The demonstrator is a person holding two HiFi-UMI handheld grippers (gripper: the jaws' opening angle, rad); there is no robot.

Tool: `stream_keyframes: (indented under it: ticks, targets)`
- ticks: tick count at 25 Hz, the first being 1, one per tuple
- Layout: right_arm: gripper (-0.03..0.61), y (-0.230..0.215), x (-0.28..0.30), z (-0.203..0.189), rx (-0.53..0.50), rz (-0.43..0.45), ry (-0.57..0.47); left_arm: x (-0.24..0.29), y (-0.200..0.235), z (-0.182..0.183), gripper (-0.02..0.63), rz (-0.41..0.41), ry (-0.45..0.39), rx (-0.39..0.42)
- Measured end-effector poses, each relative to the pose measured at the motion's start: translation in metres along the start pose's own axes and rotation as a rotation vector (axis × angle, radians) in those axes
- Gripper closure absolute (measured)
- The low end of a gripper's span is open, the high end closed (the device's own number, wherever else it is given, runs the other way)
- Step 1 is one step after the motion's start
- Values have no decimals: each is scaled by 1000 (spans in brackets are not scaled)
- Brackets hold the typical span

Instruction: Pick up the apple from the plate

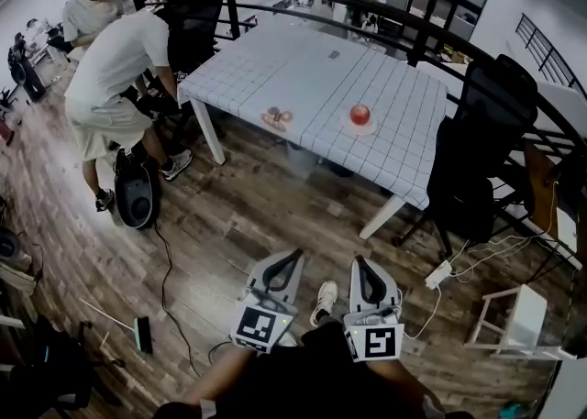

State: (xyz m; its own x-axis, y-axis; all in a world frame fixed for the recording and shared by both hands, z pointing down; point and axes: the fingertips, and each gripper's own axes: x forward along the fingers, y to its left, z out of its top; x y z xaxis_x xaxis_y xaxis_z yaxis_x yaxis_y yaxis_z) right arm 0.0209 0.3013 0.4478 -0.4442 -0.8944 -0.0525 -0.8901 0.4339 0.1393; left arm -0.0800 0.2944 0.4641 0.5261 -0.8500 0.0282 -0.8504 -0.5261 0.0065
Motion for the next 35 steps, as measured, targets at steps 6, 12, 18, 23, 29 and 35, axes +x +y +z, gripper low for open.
stream_keyframes:
  ticks: [6, 12, 18, 23, 29, 35]
  targets:
    - [555, -36, 38, -13, 35, -22, 1, 41, 12, -8, 591, -12, 53, -4]
    - [555, -72, 95, -11, 67, 14, -38, 105, 30, -2, 592, -1, 83, 20]
    - [555, -106, 150, -12, 51, 70, -54, 164, 48, 11, 591, 20, 64, 15]
    - [555, -134, 177, -11, 102, 87, -70, 205, 56, 17, 592, 31, 91, 53]
    - [555, -162, 207, -32, 108, 118, -49, 247, 73, 11, 591, 65, 104, 26]
    - [555, -177, 236, -38, 97, 131, -42, 271, 87, 9, 591, 75, 100, 18]
